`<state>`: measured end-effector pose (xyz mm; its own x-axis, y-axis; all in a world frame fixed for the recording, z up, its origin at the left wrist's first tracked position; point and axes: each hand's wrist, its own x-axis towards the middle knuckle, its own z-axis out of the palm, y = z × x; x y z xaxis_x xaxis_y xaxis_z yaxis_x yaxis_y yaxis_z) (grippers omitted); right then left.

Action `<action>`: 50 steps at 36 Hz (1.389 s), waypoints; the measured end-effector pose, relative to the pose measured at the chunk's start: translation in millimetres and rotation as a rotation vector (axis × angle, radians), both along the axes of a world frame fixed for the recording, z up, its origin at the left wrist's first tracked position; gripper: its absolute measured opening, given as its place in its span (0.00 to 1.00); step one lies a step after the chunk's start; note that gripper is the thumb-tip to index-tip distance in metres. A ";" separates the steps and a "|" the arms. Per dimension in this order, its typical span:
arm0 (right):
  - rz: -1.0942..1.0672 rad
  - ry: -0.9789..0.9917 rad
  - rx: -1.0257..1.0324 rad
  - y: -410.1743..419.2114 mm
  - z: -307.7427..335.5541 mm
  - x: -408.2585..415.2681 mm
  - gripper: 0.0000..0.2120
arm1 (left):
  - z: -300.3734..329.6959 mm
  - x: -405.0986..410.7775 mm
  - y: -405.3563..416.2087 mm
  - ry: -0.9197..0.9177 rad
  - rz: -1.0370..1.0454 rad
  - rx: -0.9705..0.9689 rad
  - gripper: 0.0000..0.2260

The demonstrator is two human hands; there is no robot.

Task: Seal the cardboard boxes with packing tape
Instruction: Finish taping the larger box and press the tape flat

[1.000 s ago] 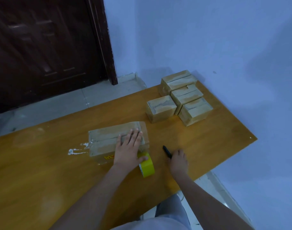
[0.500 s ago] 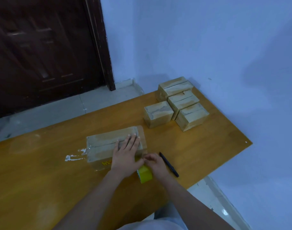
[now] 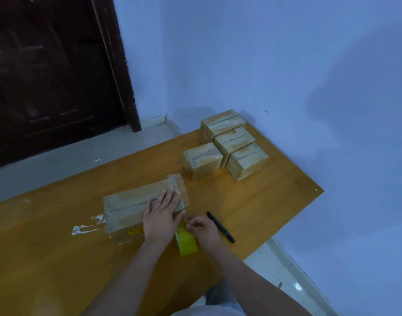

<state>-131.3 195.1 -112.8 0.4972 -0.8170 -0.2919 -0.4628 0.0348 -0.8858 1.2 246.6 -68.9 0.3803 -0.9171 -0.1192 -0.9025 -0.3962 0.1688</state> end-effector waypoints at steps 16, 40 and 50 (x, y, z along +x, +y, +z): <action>-0.193 -0.005 0.124 -5.5 15.2 -28.6 0.10 | -24.4 16.8 3.5 -0.074 -0.113 -0.219 0.27; -0.226 -0.023 0.088 -10.5 12.3 -38.8 0.11 | 2.1 19.8 23.0 0.190 -0.193 -0.151 0.43; -0.199 -0.007 0.075 -9.9 13.0 -35.4 0.13 | 9.3 18.8 8.4 0.155 -0.094 -0.242 0.16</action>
